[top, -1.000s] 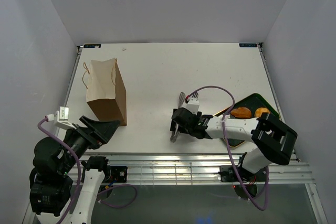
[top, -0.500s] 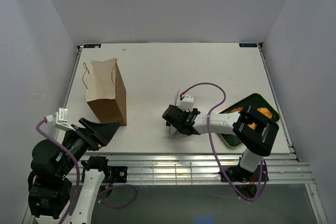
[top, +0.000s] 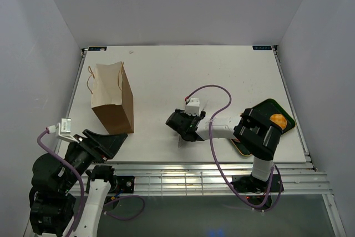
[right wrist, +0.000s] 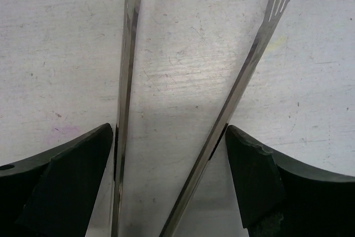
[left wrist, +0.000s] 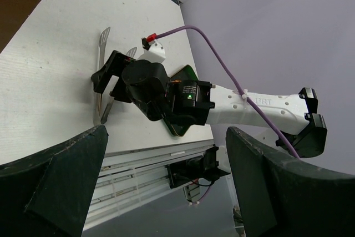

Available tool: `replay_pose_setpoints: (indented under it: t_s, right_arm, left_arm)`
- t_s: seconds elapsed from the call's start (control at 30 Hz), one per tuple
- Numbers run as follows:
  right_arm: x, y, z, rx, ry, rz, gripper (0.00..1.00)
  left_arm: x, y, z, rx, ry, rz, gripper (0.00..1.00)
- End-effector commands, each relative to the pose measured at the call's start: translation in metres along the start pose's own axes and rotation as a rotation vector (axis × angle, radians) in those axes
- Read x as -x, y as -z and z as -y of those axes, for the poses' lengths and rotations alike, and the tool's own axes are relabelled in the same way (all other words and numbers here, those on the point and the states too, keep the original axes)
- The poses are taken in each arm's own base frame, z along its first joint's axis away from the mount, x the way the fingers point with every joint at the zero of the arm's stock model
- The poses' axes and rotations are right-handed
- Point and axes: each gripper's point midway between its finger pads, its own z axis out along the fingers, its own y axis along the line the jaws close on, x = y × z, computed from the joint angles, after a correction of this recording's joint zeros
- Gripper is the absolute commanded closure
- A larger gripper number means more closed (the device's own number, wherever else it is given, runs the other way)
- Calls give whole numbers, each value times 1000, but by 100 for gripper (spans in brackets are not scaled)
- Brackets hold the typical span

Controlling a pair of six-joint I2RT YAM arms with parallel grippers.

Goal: Place the fake bread into the paper bag

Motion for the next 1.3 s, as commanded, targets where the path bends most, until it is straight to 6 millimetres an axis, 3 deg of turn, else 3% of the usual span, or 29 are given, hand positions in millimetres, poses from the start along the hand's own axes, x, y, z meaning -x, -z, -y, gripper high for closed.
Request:
replay_pose_setpoints:
  t_s: [0.0,0.07,0.13,0.37,0.57,0.63,0.67,0.77,1.03,1.27]
  right_arm:
    - [-9,-5,5,-36,-3,21,14]
    - [-14,-4,5,-33,-4,22,26]
    - [-19,-3,8,-39,-10,20,30]
    - [-18,6,15,-22,-41,7,32]
    - [23,42,16,124,-83,1,31]
    - [27,49,17,197,-118,-45,31]
    - [34,51,29,214,-142,-44,31]
    - [43,60,40,281,-174,-63,32]
    - [83,112,74,409,-162,-52,32]
    - [118,139,117,409,-128,-73,30]
  left_arm:
    - [-4,1,-2,-3,-9,-11,2]
    - [-6,-1,-4,-5,-6,-14,2]
    - [-6,-1,-5,-6,-1,-15,2]
    - [-8,-1,-4,-14,8,-18,2]
    - [-7,-2,-2,-21,13,-17,2]
    - [-7,-3,-1,-26,15,-21,2]
    - [-7,-2,-1,-28,15,-19,2]
    - [-8,-2,1,-37,19,-22,2]
    - [1,-6,5,-32,12,-12,2]
    - [46,-27,4,95,-26,56,2]
